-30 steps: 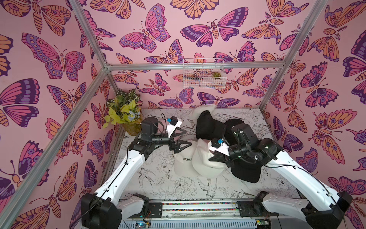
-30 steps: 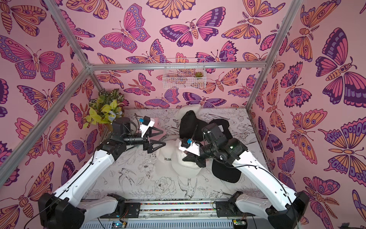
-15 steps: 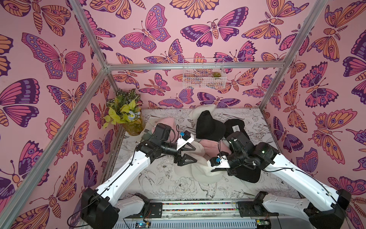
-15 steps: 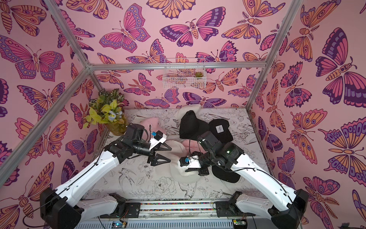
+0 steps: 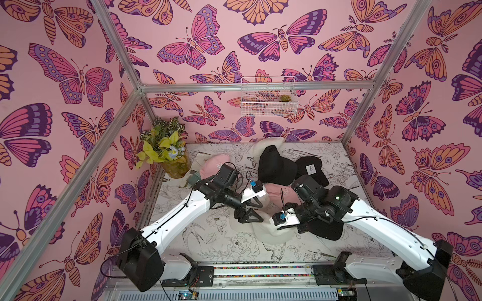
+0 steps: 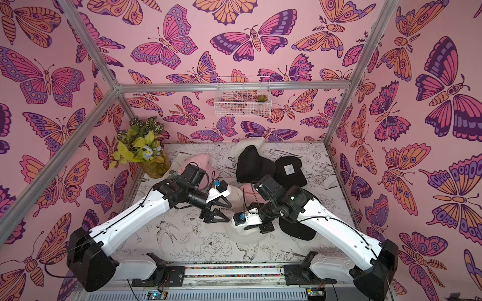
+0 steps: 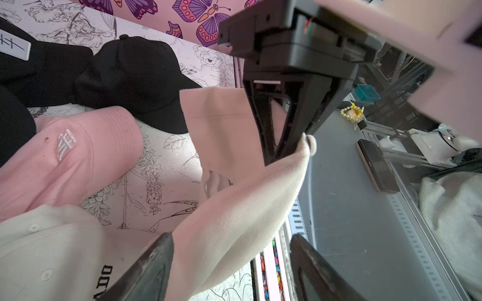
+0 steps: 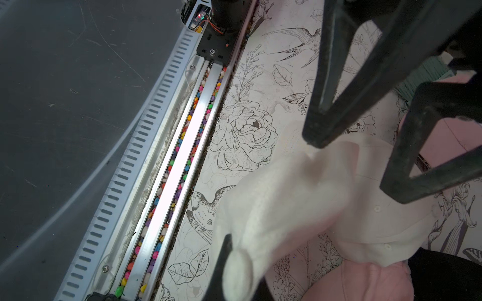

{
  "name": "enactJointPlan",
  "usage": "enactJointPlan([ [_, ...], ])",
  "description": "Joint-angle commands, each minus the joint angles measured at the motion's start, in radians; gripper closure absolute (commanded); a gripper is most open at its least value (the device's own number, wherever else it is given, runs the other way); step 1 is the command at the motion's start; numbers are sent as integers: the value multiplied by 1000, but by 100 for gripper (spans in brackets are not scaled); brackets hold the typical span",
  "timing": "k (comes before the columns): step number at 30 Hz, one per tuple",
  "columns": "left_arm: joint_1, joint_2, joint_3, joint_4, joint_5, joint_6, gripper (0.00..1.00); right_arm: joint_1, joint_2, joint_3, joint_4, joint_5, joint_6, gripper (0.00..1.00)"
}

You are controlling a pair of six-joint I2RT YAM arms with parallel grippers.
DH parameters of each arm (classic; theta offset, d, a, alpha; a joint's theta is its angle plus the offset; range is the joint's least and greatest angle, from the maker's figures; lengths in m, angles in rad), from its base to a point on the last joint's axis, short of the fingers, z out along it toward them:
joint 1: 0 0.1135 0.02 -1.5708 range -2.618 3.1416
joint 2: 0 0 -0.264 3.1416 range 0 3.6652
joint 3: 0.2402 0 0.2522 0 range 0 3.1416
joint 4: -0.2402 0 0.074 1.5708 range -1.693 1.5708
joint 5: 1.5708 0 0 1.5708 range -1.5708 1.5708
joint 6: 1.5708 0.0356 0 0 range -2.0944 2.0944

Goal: Stack the baseball caps by color
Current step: Place the baseball cap on the baseball cap.

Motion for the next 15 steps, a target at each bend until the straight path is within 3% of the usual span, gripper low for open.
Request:
enactJointPlan([
  [1,-13,27,8,-52,12,32,27,8,-20,16,19,-19,-8,100],
  [10,-54,89,51,-49,-60,32,29,8,-20,18,38,-51,-4,100],
  [15,-52,78,44,-52,-10,80,46,8,-19,16,22,-36,-12,100],
])
